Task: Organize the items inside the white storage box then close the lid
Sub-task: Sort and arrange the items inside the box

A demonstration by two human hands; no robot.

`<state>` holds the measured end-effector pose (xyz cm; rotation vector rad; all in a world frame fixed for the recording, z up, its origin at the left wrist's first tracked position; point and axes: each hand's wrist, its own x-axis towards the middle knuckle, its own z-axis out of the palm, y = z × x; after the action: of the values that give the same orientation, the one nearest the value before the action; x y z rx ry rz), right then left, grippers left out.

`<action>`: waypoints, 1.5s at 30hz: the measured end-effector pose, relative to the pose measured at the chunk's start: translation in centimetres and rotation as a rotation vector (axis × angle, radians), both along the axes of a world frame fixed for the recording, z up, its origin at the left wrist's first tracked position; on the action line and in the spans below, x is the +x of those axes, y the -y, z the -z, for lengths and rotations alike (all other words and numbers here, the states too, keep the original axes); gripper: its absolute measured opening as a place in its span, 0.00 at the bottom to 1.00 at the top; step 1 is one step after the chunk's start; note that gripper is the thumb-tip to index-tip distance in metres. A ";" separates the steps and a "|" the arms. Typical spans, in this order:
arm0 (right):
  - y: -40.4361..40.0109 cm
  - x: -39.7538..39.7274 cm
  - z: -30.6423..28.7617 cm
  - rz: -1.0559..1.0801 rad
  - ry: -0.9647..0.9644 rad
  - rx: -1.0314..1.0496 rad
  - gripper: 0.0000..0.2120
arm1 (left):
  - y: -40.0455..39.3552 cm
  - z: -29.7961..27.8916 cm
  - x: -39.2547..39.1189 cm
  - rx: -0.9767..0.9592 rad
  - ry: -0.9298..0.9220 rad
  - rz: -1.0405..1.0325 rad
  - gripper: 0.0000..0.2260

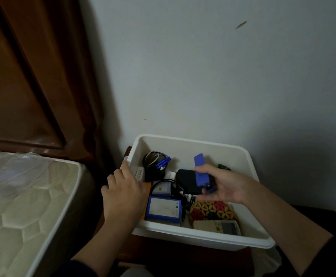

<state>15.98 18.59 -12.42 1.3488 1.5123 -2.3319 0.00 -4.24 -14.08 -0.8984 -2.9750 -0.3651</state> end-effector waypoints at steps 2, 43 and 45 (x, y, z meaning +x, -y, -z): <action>-0.1 -0.9 0.1 0.043 0.031 0.153 0.22 | 0.0 0.0 0.1 -0.021 -0.029 0.001 0.32; 0.8 -12.4 7.8 -0.663 0.596 1.399 0.19 | -0.1 0.6 -0.2 -0.063 -0.091 0.056 0.35; 0.6 -12.7 8.1 -0.710 0.627 1.445 0.20 | -0.1 0.7 -0.2 -0.058 -0.091 0.059 0.35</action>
<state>3.24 18.02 -20.51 1.0436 2.7239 -0.1477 -0.19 -4.10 -14.78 -0.9820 -2.8949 -0.2328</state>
